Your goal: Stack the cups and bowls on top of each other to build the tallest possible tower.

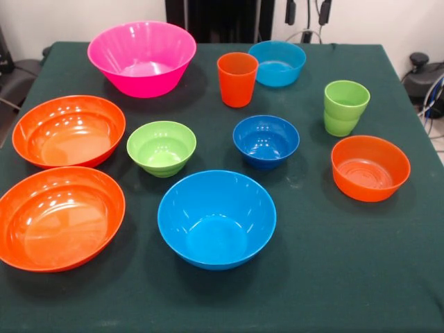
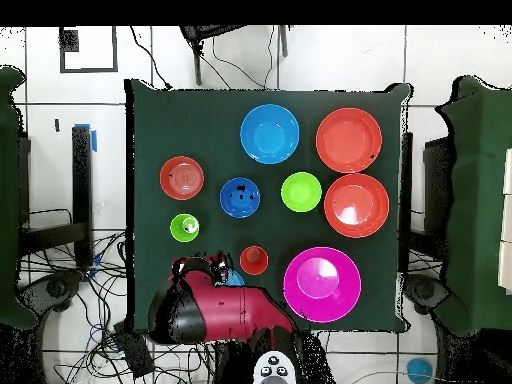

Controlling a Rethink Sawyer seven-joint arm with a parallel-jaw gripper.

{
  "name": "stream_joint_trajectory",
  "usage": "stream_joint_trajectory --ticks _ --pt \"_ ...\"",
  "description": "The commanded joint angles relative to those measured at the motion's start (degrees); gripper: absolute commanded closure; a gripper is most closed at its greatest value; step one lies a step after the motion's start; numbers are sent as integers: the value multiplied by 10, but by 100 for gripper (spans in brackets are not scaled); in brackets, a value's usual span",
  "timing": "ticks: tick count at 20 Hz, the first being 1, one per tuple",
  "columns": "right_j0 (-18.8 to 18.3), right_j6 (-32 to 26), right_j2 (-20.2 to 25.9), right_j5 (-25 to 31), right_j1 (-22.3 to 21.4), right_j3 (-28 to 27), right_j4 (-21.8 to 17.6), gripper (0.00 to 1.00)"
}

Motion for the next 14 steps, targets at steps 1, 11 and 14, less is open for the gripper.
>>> stream_joint_trajectory --ticks 1,11,14 --pt "-23 72 53 14 12 48 -8 0" --pt "9 55 38 64 -4 21 -10 0" --pt "1 52 46 51 -1 25 -16 0"
